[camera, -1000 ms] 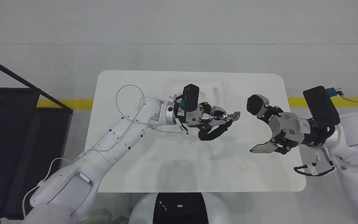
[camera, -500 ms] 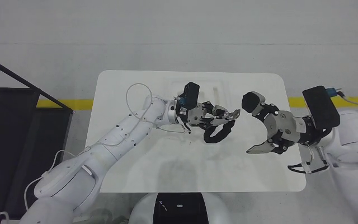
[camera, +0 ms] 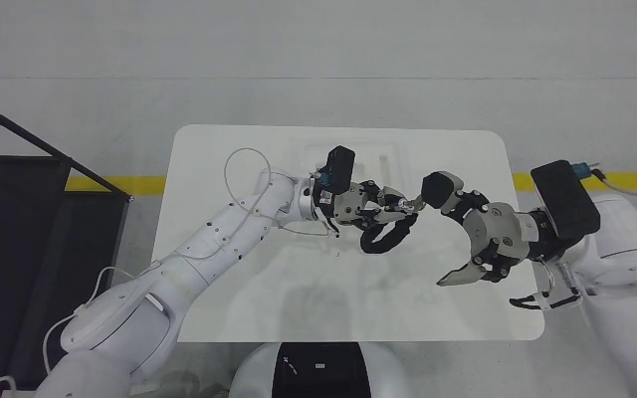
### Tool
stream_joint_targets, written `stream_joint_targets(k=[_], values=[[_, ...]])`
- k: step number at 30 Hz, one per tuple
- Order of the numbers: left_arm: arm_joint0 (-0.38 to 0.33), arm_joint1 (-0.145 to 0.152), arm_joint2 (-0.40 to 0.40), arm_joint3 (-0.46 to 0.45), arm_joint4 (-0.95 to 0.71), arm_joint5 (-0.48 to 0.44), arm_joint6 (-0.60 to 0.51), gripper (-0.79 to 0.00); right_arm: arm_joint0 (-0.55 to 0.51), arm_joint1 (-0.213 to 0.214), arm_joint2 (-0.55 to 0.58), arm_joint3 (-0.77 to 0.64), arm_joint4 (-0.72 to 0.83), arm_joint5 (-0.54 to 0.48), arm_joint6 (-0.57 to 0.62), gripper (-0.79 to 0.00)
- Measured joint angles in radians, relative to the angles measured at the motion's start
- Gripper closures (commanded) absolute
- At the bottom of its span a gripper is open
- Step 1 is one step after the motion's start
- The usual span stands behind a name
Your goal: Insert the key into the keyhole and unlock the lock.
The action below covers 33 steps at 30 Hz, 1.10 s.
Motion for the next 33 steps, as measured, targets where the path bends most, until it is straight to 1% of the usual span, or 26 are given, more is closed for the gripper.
stream_joint_targets(k=[21,33], values=[[0.0,0.0,0.0,0.0,0.0,0.0,0.0,0.0,0.086,-0.001,-0.094,0.033,0.027,-0.001,-0.003,-0.785],[0.0,0.0,0.0,0.0,0.0,0.0,0.0,0.0,0.024,0.015,-0.043,0.017,0.032,-0.018,-0.01,-0.785]])
